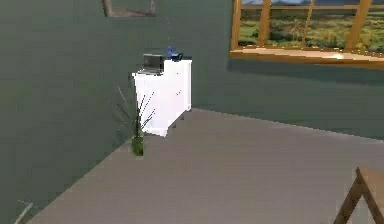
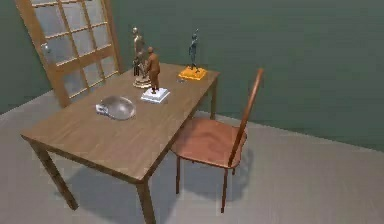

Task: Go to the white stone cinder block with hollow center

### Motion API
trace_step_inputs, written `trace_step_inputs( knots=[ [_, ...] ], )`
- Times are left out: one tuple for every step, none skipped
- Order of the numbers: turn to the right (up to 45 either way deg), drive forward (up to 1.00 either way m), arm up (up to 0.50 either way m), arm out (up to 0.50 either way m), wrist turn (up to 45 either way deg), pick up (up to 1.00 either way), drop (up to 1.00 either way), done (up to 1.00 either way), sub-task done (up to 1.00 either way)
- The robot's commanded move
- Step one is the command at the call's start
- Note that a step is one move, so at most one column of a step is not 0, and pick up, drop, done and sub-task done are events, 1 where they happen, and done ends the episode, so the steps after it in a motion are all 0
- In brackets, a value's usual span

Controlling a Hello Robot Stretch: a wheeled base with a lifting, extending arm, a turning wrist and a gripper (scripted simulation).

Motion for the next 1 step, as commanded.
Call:
trace_step_inputs(
  knots=[
    [-21.0, 0.0, 0.0, 0.0, 0.0, 0.0, 0.0, 0.0, 0.0]
  ],
)
